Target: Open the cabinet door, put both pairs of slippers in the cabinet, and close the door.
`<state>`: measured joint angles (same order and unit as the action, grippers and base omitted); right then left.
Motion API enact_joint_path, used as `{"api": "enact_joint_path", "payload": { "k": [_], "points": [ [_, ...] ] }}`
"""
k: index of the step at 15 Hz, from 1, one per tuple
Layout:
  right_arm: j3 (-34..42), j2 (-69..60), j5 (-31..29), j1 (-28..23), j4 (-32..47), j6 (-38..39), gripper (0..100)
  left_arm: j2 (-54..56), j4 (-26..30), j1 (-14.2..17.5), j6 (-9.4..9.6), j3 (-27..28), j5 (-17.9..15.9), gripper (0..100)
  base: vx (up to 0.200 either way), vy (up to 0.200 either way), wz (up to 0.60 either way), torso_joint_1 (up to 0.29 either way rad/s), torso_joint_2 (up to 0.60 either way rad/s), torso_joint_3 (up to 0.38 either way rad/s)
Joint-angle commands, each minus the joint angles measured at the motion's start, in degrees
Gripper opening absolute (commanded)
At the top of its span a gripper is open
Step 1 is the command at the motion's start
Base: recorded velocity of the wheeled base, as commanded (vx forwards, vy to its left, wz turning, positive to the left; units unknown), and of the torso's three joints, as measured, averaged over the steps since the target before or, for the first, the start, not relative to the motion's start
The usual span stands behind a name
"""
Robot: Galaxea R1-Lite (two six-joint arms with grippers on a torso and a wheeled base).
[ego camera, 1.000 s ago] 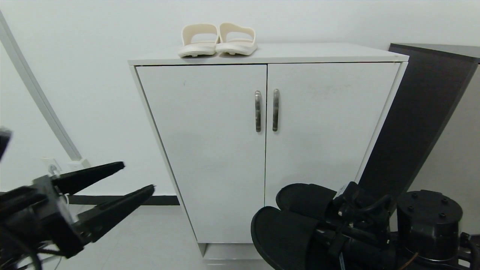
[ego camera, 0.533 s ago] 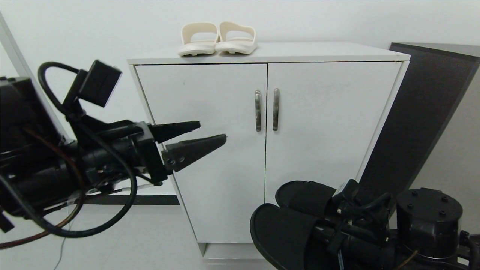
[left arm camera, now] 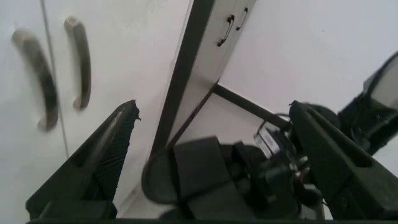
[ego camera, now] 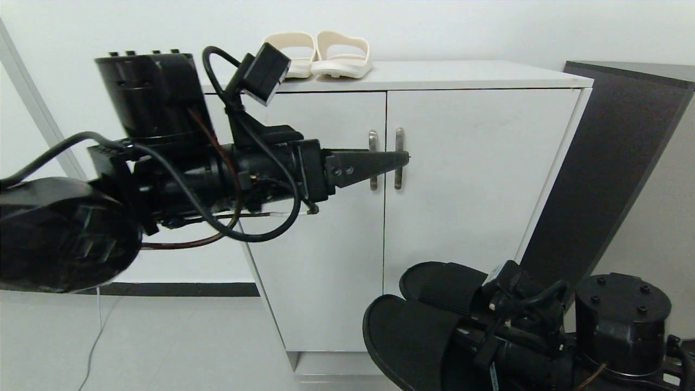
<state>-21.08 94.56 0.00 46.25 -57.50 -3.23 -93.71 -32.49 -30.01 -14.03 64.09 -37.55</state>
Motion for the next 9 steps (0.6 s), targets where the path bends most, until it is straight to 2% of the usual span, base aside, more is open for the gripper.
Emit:
{"api": "enact_joint_path", "payload": {
  "k": [1,2,3,5,9],
  "points": [
    [0.2,0.0,0.0,0.0,0.0,0.0,0,-6.3,0.6,-0.4,-0.21,5.1,-0.4,100,0.0,0.0,0.0,0.0,0.0,0.0],
    [0.2,0.2,0.0,0.0,0.0,0.0,0,-7.1,0.9,-0.7,-1.0,6.3,-0.4,100,0.0,0.0,0.0,0.0,0.0,0.0],
    [0.2,0.2,0.0,0.0,0.0,0.0,0,-9.7,1.4,-1.5,-3.28,10.3,-0.2,100,0.0,0.0,0.0,0.0,0.0,0.0],
    [0.2,0.2,0.0,0.0,0.0,0.0,0,-12.3,1.5,-2.2,-6.8,14.2,0.1,100,0.0,0.0,0.0,0.0,0.0,0.0],
    [0.2,0.2,-0.1,-0.1,0.0,0.0,0,-12.6,2.3,-2.4,-6.89,14.7,2.3,100,0.0,0.0,0.0,0.0,0.0,0.0]
  ]
}}
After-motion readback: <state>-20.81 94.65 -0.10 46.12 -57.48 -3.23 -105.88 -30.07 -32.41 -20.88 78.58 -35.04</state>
